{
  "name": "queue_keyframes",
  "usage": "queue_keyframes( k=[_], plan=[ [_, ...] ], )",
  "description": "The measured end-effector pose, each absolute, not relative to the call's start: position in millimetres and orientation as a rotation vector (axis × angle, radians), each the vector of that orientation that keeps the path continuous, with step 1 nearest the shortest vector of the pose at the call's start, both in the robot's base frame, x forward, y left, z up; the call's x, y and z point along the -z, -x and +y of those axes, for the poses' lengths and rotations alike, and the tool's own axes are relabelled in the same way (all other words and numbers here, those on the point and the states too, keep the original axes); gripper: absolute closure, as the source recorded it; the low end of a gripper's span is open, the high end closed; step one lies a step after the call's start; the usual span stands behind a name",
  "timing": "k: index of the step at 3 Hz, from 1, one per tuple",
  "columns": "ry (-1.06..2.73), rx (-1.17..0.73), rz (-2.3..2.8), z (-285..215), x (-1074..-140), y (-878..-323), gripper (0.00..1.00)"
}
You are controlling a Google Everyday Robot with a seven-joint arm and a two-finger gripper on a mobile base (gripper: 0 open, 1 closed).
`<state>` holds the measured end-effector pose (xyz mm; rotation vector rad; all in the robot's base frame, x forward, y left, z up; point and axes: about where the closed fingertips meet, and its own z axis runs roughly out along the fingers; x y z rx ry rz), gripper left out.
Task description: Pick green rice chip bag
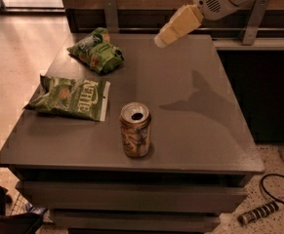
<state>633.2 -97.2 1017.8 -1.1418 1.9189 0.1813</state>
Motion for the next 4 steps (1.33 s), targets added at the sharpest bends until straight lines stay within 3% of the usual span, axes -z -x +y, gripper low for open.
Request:
queue_keyframes(
  k=[2, 4],
  plan=[
    [1.186, -0.23, 1.957, -42, -974, -694, 0.0],
    [1.228, -0.408, 1.965, 40, -917, -735, 0.0]
  ],
)
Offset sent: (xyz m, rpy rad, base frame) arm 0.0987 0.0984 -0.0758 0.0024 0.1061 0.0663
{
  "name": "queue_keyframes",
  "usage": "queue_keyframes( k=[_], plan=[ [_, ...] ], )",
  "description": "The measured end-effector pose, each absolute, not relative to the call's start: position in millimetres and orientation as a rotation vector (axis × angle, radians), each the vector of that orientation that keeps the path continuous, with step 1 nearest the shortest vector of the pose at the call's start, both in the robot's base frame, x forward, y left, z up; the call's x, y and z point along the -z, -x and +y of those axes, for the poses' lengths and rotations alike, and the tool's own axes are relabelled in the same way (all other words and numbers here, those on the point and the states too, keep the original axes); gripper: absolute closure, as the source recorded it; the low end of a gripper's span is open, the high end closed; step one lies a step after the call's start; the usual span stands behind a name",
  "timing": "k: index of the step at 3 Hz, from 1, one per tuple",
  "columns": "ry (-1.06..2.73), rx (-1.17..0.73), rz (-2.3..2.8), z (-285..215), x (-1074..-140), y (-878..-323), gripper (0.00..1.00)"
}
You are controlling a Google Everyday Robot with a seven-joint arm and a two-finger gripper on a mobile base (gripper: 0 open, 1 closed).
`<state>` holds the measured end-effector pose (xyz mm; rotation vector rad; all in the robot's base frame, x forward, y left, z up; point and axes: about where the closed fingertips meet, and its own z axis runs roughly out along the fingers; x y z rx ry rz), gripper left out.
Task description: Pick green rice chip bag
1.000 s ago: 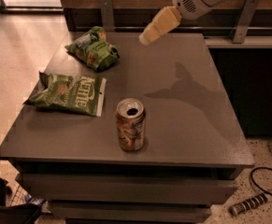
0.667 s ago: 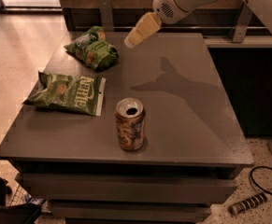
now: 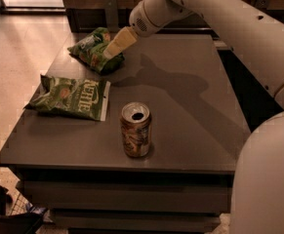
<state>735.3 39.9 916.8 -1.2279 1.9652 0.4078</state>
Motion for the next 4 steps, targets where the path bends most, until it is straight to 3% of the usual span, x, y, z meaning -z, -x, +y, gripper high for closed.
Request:
queue_keyframes(
  k=[4],
  plan=[
    [1.171, -0.494, 1.873, 146, -832, -793, 0.02]
  ],
)
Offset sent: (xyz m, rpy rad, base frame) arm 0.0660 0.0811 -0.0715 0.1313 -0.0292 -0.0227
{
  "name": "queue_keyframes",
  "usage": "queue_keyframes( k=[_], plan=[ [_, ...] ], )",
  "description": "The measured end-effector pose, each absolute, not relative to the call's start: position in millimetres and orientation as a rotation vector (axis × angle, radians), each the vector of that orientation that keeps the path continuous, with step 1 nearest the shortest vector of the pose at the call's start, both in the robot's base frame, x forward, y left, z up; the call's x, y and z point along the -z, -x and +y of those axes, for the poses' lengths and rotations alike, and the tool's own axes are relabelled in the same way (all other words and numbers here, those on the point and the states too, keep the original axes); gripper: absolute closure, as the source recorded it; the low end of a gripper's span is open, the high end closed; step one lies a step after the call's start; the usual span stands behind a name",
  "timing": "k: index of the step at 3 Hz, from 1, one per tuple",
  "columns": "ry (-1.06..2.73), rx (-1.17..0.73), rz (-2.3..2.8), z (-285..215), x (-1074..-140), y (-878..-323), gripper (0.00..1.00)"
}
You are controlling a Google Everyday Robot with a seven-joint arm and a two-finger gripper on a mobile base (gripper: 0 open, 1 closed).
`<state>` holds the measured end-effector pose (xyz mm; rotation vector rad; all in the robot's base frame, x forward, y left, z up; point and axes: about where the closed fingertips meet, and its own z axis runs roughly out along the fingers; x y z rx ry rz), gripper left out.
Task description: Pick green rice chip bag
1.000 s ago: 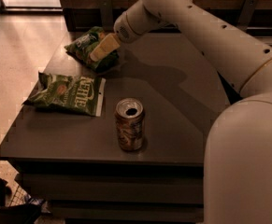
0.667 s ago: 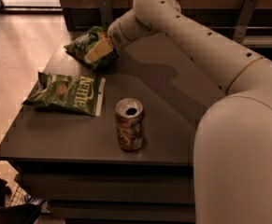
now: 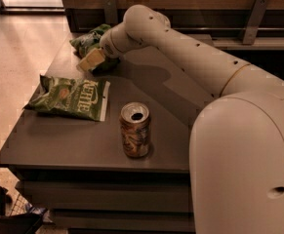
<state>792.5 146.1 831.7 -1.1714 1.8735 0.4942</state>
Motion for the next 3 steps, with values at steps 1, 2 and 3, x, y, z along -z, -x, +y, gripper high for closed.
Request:
queue_keyframes(
  k=[1, 2, 3],
  plan=[
    [1.174, -0.497, 1.876, 147.1, -830.7, -791.4, 0.25],
    [1.178, -0.5, 1.877, 149.5, -828.5, -790.9, 0.47],
    [1.181, -0.503, 1.878, 151.7, -826.8, -790.3, 0.79]
  ],
)
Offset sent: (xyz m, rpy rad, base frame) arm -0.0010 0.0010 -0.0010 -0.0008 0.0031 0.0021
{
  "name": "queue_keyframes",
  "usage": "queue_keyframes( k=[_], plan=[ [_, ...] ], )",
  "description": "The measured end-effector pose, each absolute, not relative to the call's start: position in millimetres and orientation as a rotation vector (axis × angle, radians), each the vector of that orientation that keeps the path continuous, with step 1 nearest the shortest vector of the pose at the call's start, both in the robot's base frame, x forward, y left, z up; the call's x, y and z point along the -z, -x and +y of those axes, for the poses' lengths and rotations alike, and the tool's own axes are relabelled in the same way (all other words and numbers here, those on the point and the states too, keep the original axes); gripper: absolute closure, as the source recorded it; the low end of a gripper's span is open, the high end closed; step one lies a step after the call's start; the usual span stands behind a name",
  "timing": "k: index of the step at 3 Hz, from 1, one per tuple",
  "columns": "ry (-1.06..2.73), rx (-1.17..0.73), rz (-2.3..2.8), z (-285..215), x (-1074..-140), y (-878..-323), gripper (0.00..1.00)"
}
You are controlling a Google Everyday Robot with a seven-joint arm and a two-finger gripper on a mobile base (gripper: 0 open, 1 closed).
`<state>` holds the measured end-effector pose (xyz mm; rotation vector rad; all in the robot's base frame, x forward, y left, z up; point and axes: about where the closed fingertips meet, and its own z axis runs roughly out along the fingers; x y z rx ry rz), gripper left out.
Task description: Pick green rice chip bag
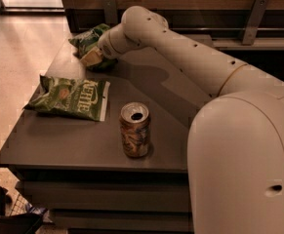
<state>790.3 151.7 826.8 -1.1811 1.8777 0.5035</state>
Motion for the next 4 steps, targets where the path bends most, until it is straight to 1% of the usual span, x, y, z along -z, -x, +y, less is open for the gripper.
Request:
queue_keyframes(
  k=[1, 4],
  plan=[
    [1.181, -0.503, 1.878, 151.7, -828.5, -790.3, 0.99],
    [1.181, -0.503, 1.878, 151.7, -829.4, -790.3, 1.0]
  ],
)
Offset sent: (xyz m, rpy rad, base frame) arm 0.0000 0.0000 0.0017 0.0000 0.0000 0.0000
